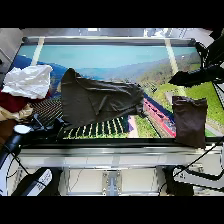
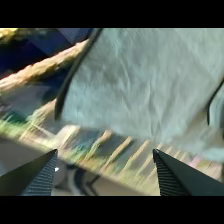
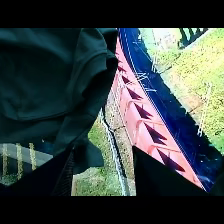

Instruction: Fold the shirts.

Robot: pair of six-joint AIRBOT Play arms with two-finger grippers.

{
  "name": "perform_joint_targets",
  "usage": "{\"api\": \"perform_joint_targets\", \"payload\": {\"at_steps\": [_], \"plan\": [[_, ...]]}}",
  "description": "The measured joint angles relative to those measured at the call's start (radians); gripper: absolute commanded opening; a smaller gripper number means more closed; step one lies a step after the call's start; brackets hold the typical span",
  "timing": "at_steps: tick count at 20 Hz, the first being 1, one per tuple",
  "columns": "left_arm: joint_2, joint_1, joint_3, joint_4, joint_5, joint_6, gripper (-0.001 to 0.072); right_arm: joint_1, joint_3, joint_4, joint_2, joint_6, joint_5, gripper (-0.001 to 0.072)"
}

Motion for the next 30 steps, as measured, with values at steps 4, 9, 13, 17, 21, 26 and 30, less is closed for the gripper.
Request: {"api": "perform_joint_targets", "payload": {"at_steps": [4, 9, 13, 17, 21, 26, 30], "plan": [[-0.056, 0.0, -0.002, -0.051, 0.067, 0.021, 0.0535, 0.0, 0.0, 0.01, 0.0, -0.005, 0.026, 0.0383], [-0.123, -0.012, -0.003, -0.103, 0.158, 0.04, 0.001, 0.0, 0.0, 0.053, 0.0, -0.006, 0.034, 0.0382], [-0.15, -0.033, -0.002, -0.168, 0.201, 0.075, 0.001, 0.002, -0.039, 0.056, -0.002, -0.008, -0.005, 0.0382], [-0.157, -0.039, -0.002, -0.216, 0.217, 0.121, 0.001, 0.056, -0.229, 0.055, -0.043, -0.008, -0.148, 0.0379], [-0.159, -0.04, -0.002, -0.233, 0.223, 0.137, 0.001, 0.144, -0.348, 0.109, -0.18, -0.025, -0.25, 0.0272], [-0.159, -0.04, -0.002, -0.241, 0.224, 0.144, 0.0009, 0.206, -0.34, 0.191, -0.311, -0.054, -0.346, 0.0273], [-0.159, -0.04, -0.002, -0.242, 0.224, 0.145, 0.0009, 0.219, -0.329, 0.217, -0.345, -0.061, -0.387, 0.0273]]}}
